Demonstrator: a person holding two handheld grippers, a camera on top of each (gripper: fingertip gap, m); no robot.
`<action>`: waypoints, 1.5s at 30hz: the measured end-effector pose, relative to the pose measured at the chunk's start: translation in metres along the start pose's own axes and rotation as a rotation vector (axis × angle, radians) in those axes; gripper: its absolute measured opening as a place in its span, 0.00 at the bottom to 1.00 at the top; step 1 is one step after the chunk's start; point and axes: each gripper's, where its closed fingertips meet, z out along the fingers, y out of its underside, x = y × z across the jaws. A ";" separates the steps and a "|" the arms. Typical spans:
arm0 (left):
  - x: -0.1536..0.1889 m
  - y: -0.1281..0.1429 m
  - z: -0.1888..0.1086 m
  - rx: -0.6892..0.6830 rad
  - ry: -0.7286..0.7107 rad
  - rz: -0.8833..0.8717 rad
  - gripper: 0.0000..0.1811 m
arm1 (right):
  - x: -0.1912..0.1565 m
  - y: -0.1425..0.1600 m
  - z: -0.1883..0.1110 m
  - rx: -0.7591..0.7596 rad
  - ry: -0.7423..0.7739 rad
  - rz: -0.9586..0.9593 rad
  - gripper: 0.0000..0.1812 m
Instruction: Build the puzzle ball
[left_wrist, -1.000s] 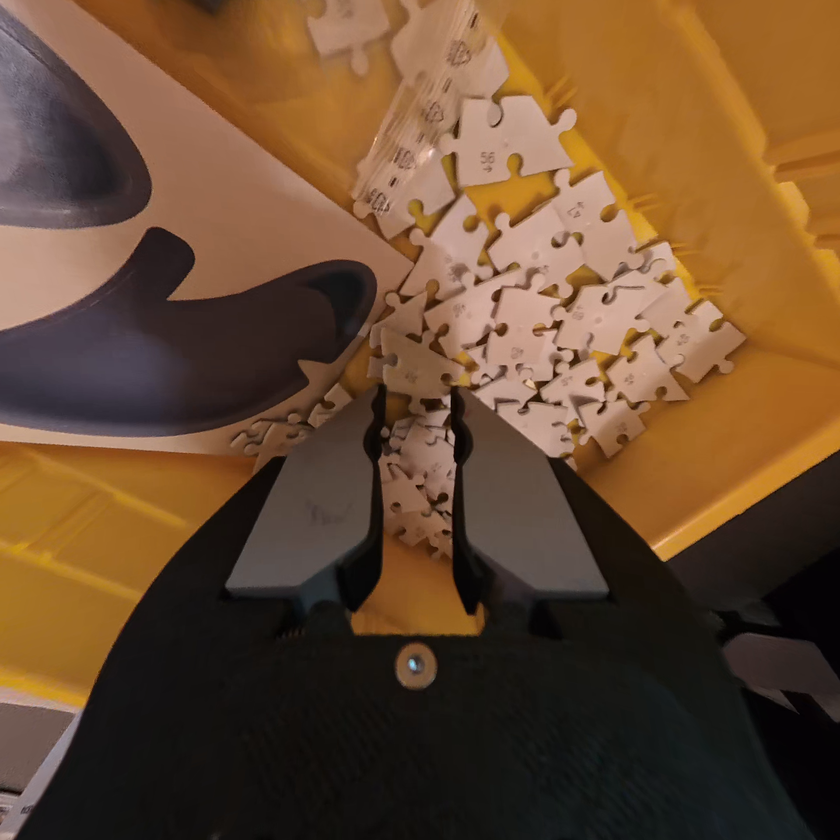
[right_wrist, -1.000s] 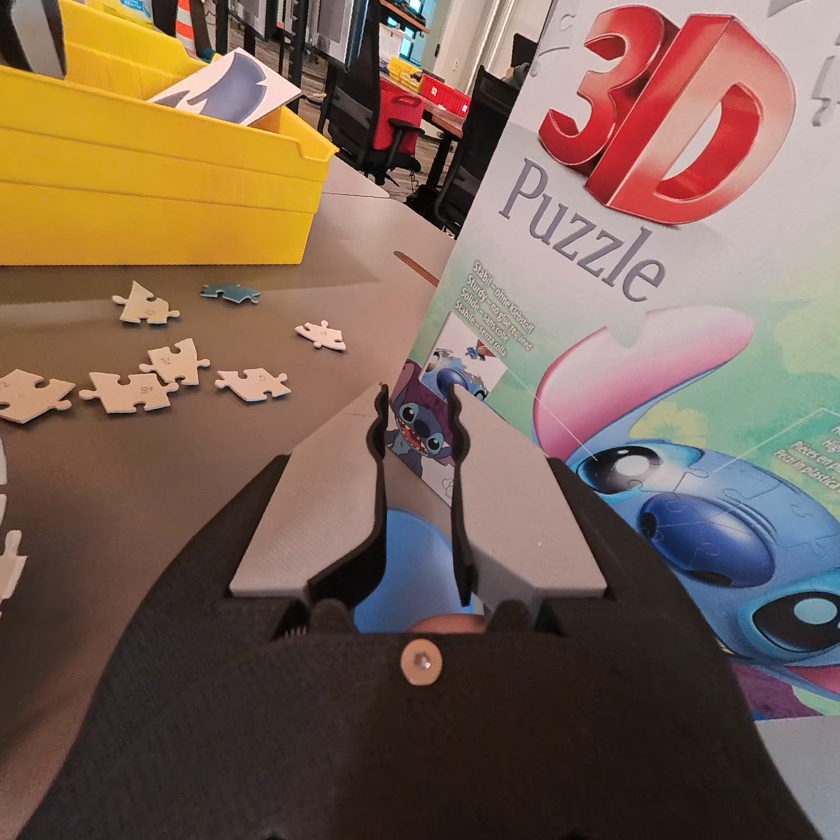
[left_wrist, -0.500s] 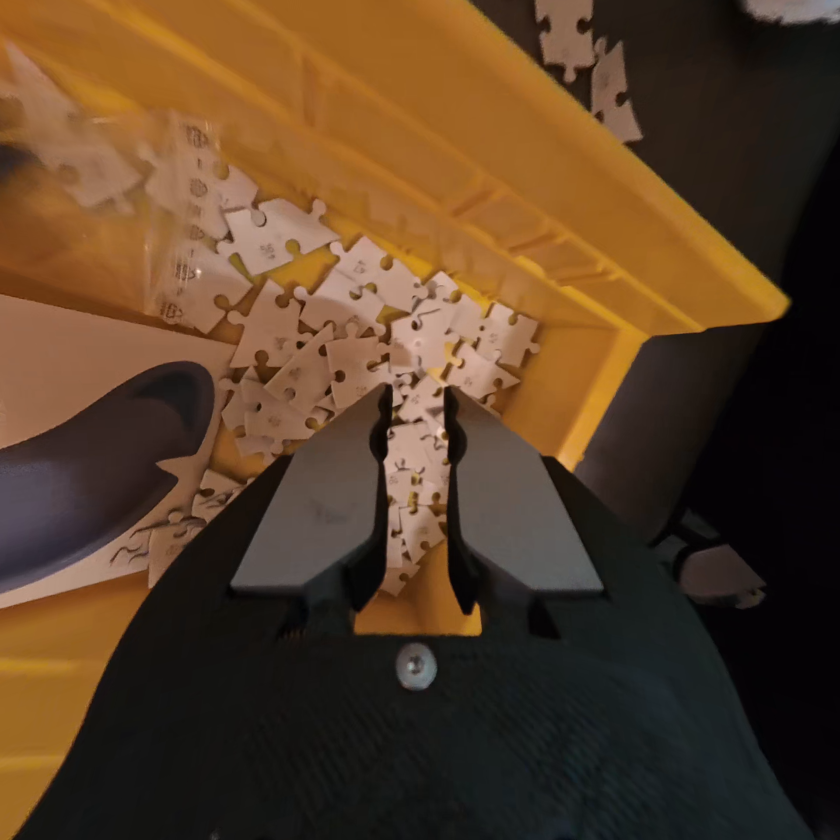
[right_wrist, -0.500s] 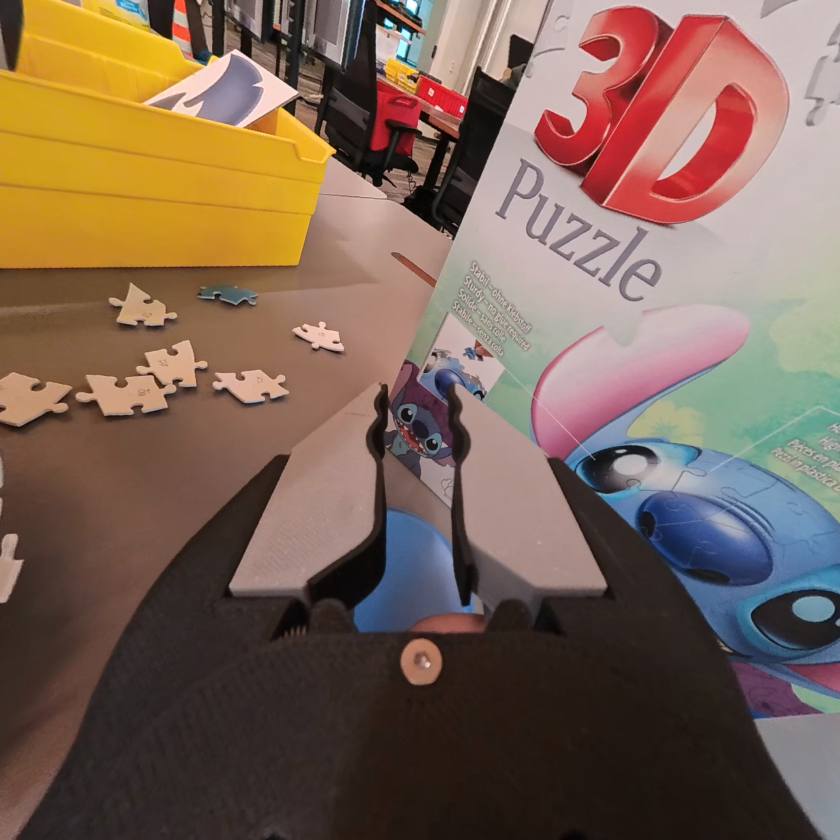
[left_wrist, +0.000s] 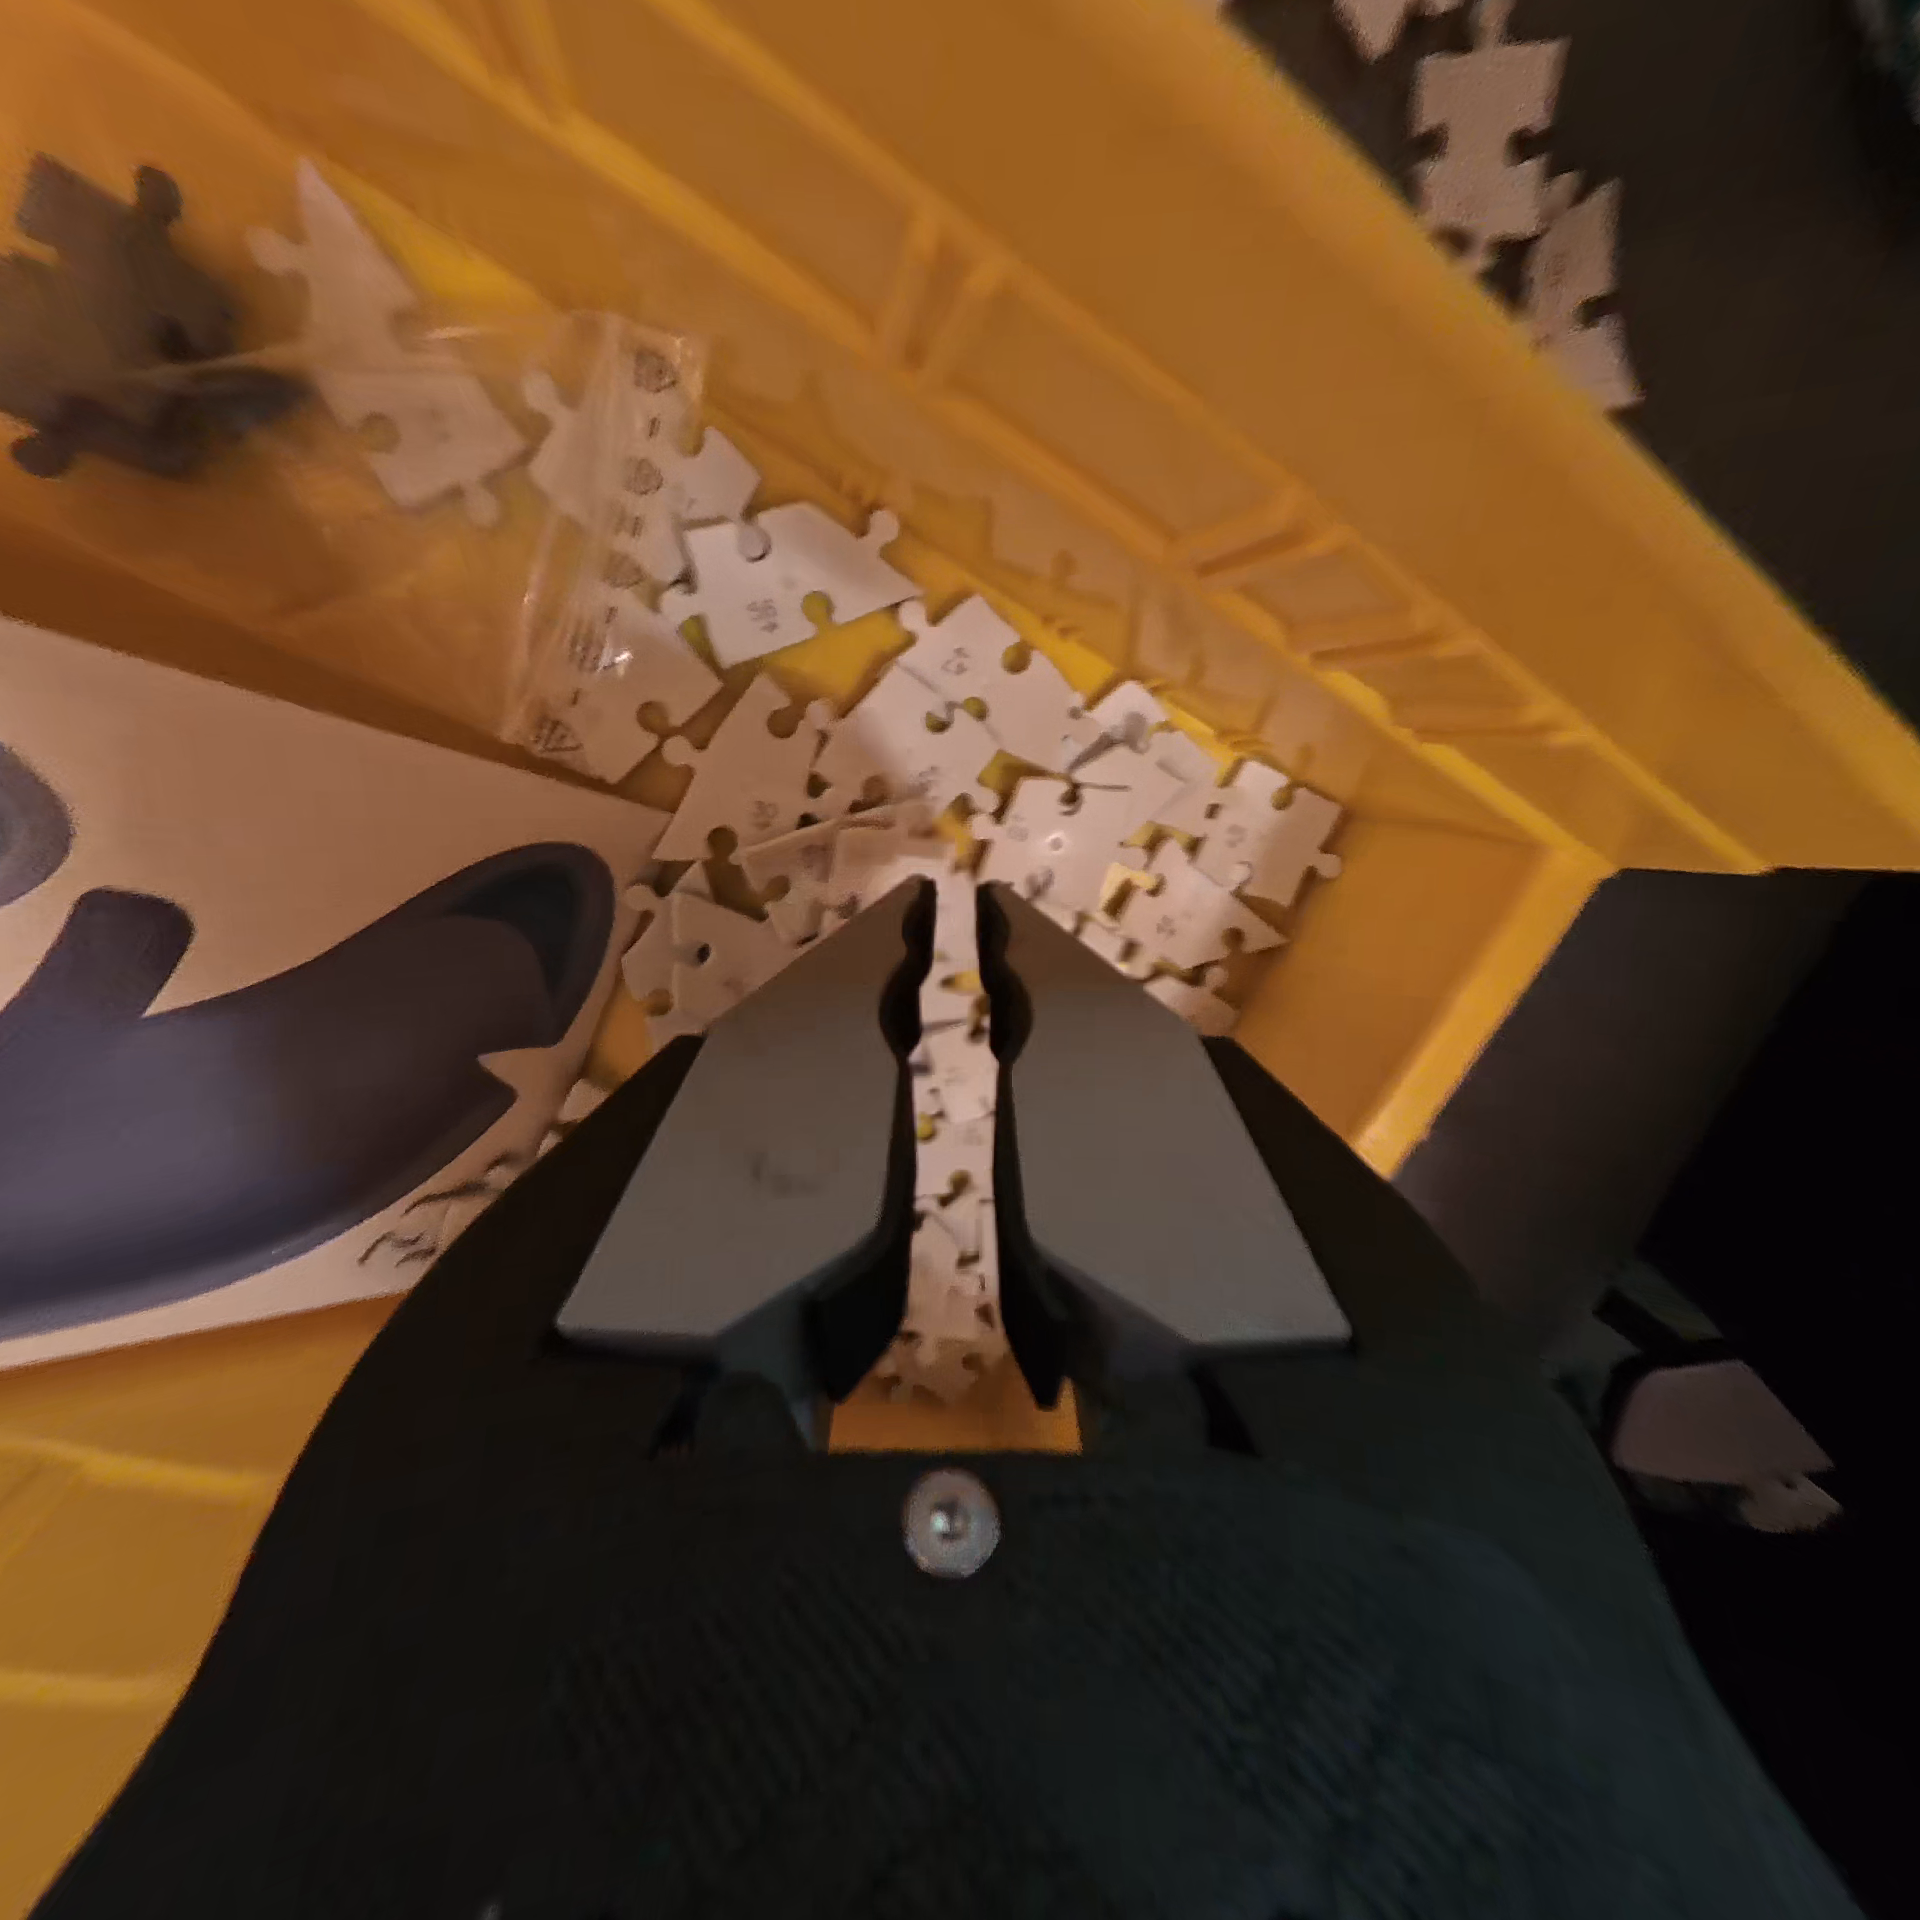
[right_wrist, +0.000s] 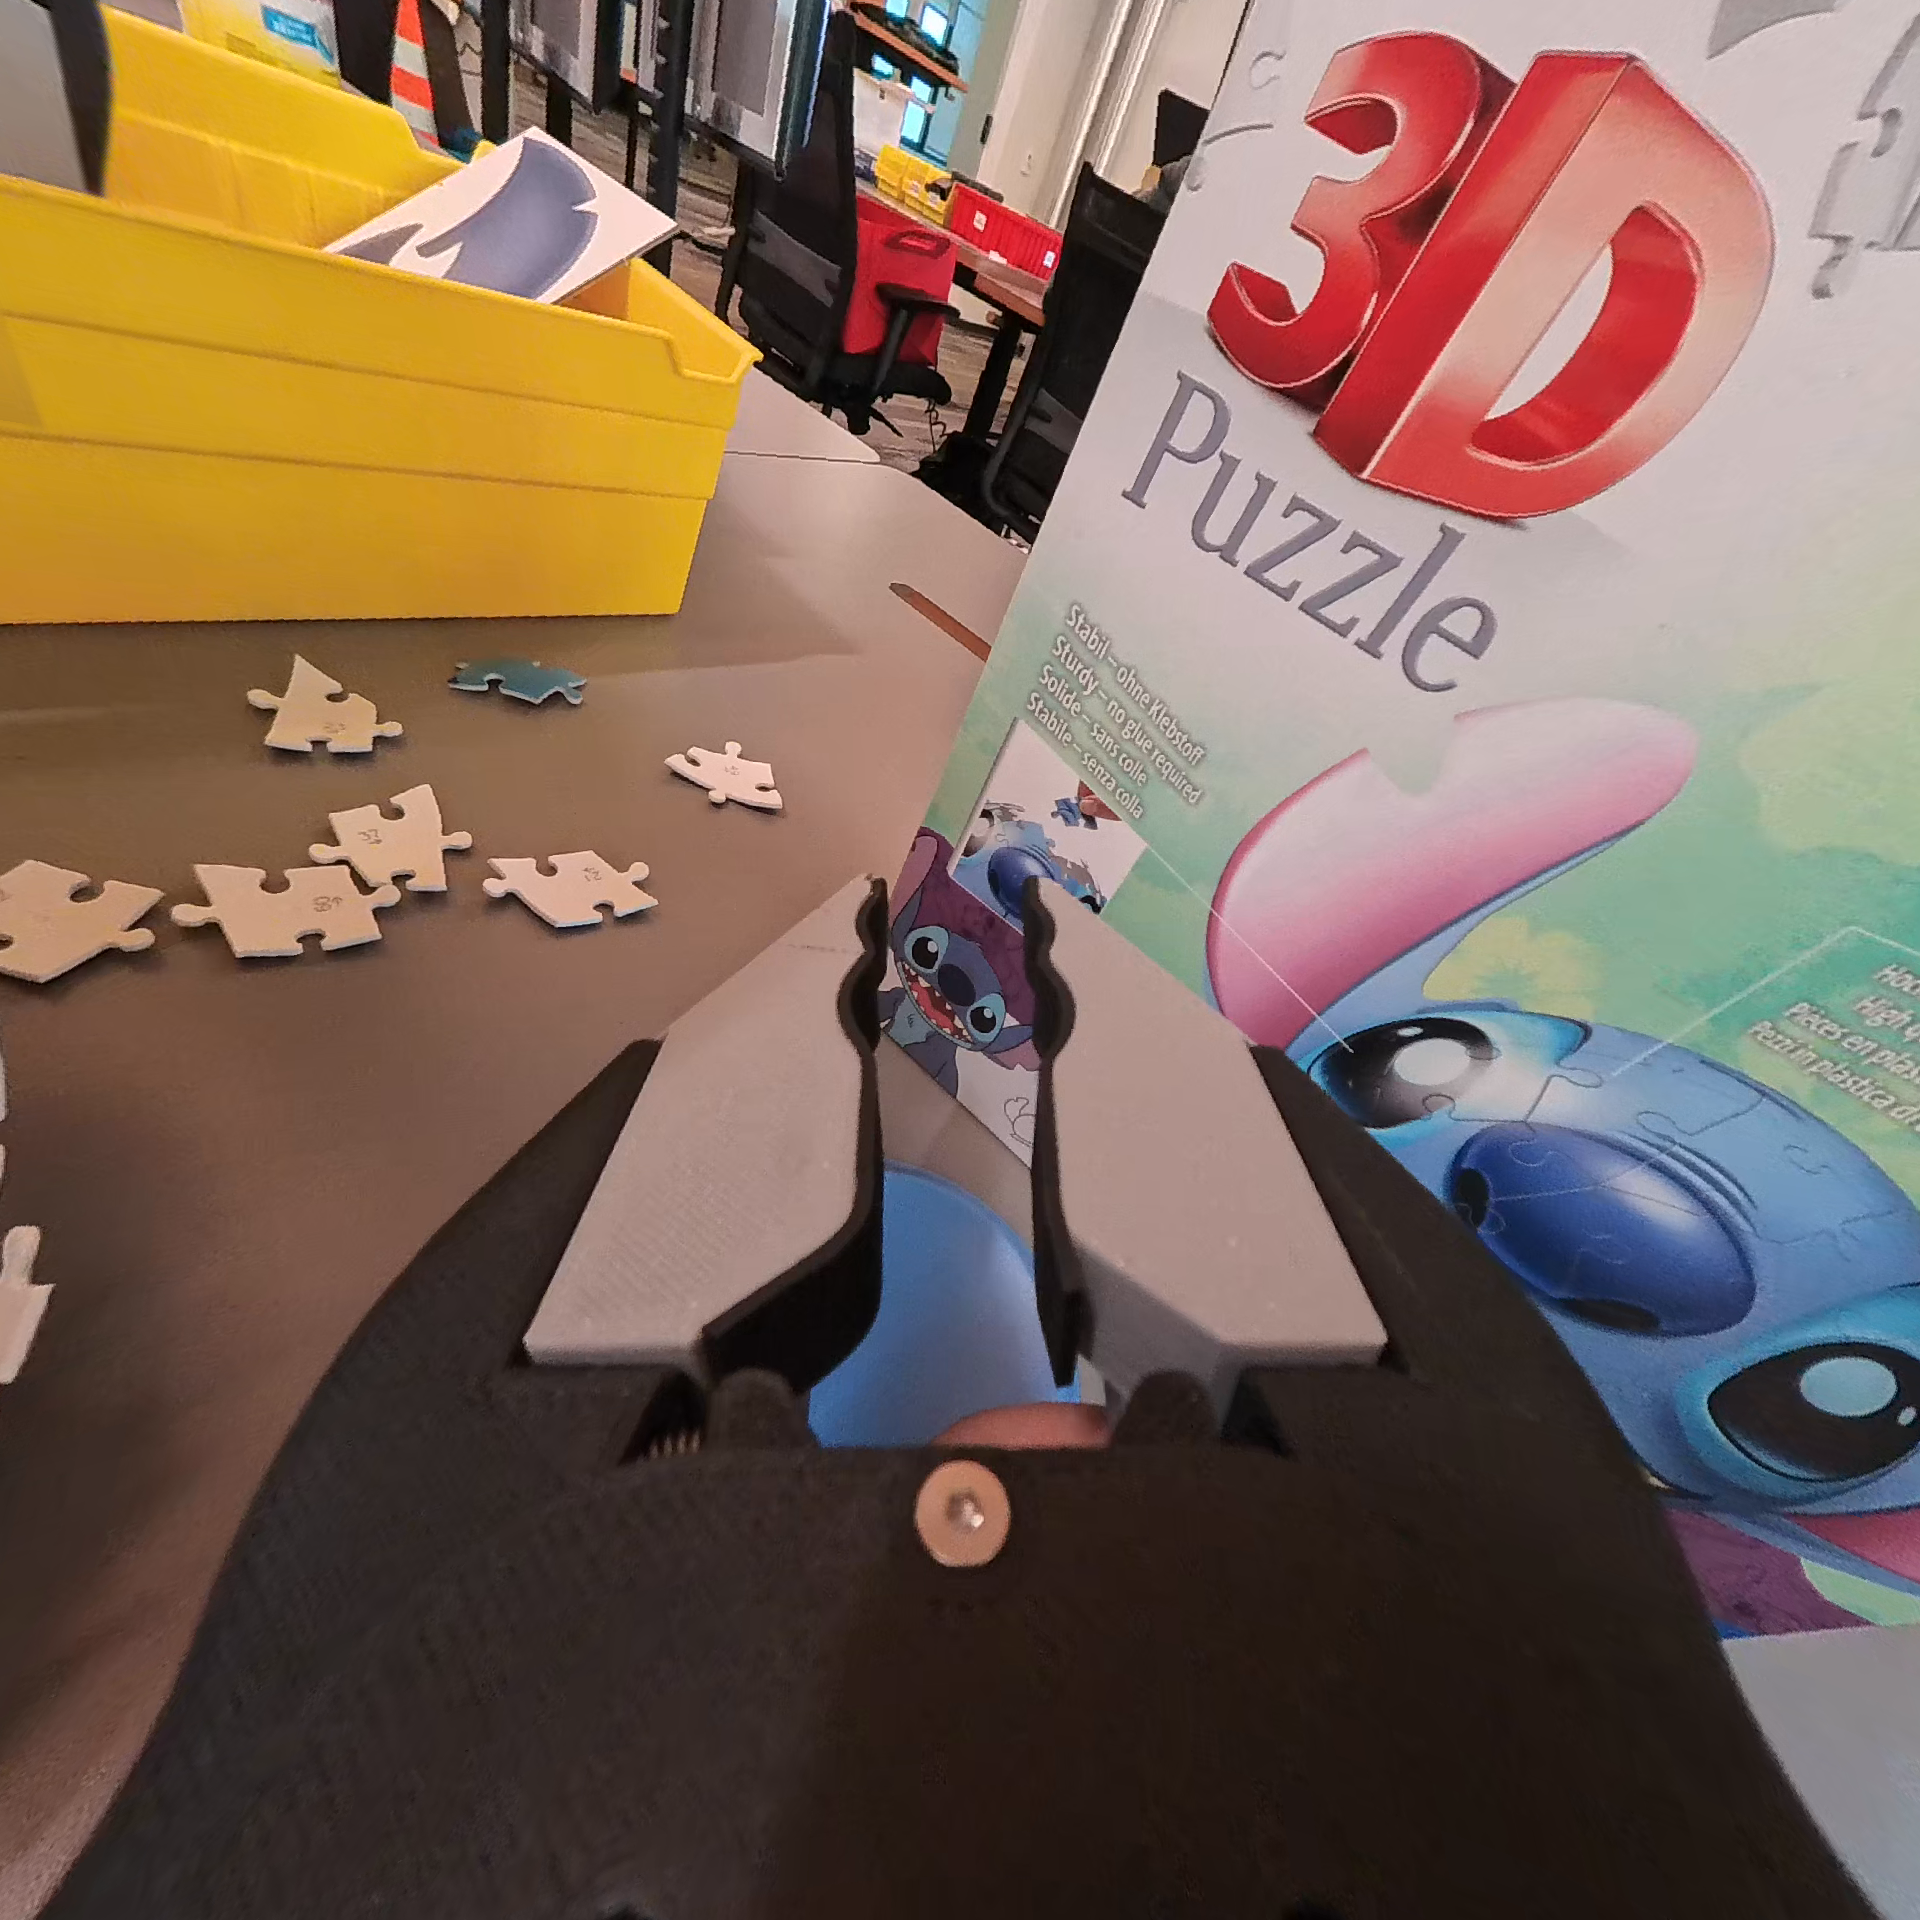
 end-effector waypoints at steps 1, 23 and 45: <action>0.009 -0.004 0.000 0.016 0.041 0.019 0.03 | 0.000 0.000 0.000 0.000 0.002 -0.001 0.12; -0.001 -0.003 0.006 -0.026 -0.077 0.048 0.01 | 0.000 0.001 0.000 -0.004 0.003 -0.004 0.12; 0.045 0.004 0.019 -0.077 0.102 0.218 0.08 | 0.000 0.000 0.000 -0.003 0.005 -0.006 0.12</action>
